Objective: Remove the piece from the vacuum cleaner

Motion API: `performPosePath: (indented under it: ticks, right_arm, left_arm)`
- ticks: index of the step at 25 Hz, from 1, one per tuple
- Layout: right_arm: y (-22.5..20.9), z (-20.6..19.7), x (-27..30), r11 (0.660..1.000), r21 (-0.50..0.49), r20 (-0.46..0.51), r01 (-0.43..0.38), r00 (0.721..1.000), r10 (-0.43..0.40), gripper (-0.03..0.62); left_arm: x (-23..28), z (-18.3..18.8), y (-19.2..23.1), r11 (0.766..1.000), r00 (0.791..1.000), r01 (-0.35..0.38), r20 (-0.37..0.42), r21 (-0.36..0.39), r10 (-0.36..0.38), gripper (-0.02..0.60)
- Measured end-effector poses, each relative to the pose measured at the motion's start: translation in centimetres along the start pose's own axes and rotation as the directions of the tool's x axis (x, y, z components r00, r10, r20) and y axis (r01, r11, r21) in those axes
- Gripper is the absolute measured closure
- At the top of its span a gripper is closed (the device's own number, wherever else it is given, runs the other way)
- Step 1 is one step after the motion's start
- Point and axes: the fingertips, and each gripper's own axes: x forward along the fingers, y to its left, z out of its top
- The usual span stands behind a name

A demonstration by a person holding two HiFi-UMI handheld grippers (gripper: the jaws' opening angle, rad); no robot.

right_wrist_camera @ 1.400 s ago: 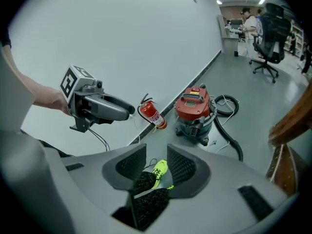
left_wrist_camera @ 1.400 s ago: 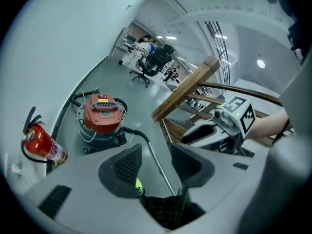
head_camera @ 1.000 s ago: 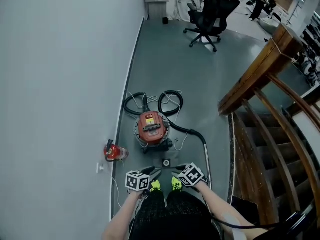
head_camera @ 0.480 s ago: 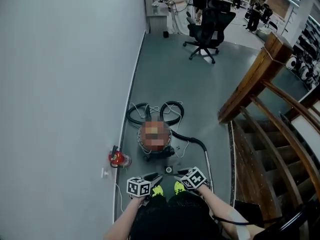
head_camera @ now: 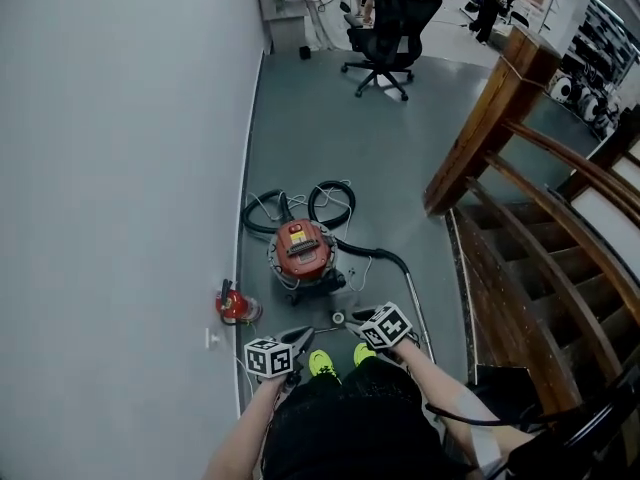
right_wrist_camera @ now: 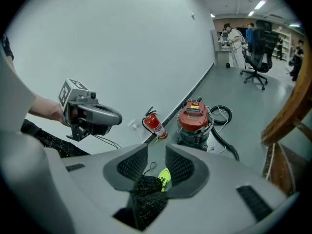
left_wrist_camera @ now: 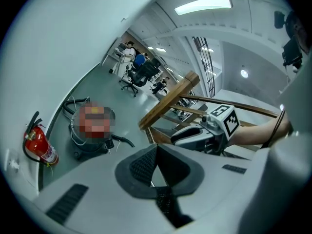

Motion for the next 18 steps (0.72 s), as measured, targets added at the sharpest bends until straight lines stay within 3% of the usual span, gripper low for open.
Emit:
performPosePath:
  ticks: [5, 10, 18]
  right_arm:
    - [0.2, -1.1, -0.2, 1.0, -0.001, 0.001, 0.005, 1.0, -0.005, 0.468]
    - [0.6, -2.3, -1.2, 1.0, 0.011, 0.025, -0.011, 1.0, 0.011, 0.468]
    - [1.7, -6.8, -3.7, 0.998, 0.033, 0.056, -0.045, 0.998, 0.043, 0.468]
  left_arm:
    - [-1.0, -0.2, 0.9, 0.999, 0.998, -0.04, 0.045, -0.004, 0.04, 0.571]
    - [-1.6, -1.7, 0.4, 0.996, 0.995, -0.068, 0.067, -0.054, 0.071, 0.571]
    - [-0.9, -6.2, -4.0, 0.993, 0.994, -0.067, 0.075, -0.1, 0.075, 0.572]
